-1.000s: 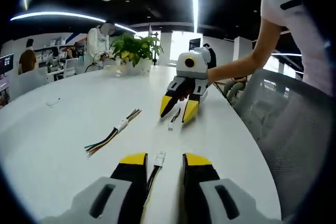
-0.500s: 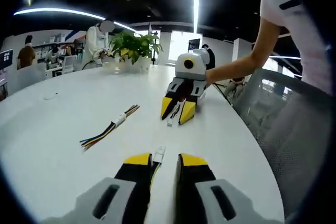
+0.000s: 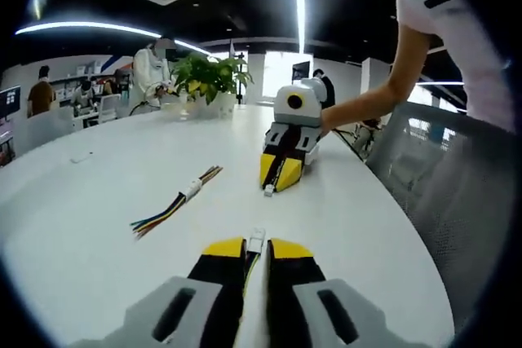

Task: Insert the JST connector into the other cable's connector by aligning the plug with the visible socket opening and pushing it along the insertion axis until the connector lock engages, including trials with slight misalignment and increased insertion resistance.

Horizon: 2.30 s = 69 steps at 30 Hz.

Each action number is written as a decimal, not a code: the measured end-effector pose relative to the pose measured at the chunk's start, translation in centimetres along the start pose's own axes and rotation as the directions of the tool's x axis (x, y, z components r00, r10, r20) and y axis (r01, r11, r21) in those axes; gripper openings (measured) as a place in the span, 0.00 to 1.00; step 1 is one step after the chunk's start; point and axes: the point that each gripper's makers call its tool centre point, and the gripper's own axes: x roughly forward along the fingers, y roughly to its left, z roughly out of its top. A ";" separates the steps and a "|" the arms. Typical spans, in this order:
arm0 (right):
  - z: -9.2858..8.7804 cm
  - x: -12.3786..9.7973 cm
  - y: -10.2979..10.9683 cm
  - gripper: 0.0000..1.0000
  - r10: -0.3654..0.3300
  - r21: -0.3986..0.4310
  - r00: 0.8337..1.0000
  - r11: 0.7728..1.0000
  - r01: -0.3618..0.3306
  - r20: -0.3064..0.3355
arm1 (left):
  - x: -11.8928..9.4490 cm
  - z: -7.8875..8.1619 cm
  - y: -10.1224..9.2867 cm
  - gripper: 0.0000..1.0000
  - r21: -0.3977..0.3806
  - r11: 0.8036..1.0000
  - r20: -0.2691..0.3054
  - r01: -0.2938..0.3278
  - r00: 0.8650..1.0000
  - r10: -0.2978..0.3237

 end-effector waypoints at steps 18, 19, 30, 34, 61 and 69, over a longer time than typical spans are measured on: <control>0.7 0.3 0.3 0.04 0.026 -0.008 0.998 1.000 -0.027 -0.050 | 0.1 0.9 -0.2 0.00 0.033 0.999 -0.069 0.021 0.997 -0.019; 1.0 0.2 0.3 0.04 0.028 -0.005 0.999 1.000 -0.028 -0.045 | 0.0 1.4 0.0 0.00 0.032 0.999 -0.060 0.016 0.998 -0.014; 4.2 0.2 0.2 0.03 0.043 -0.044 0.999 0.998 -0.044 -0.009 | -0.2 3.6 0.0 0.00 0.082 0.996 -0.063 0.036 0.998 -0.031; 5.1 0.6 0.3 0.03 0.061 -0.061 0.998 0.996 -0.061 0.000 | 0.1 3.7 0.1 0.00 0.109 0.993 -0.083 0.045 0.996 -0.036; 5.3 2.2 -0.3 0.03 0.133 -0.028 0.991 0.991 -0.132 0.032 | 0.7 4.5 0.1 0.00 0.070 0.991 -0.050 0.111 0.993 -0.108; 5.5 2.3 -0.3 0.03 0.134 -0.009 0.990 0.991 -0.134 0.038 | 1.1 4.7 -0.1 0.00 0.056 0.991 -0.036 0.118 0.993 -0.116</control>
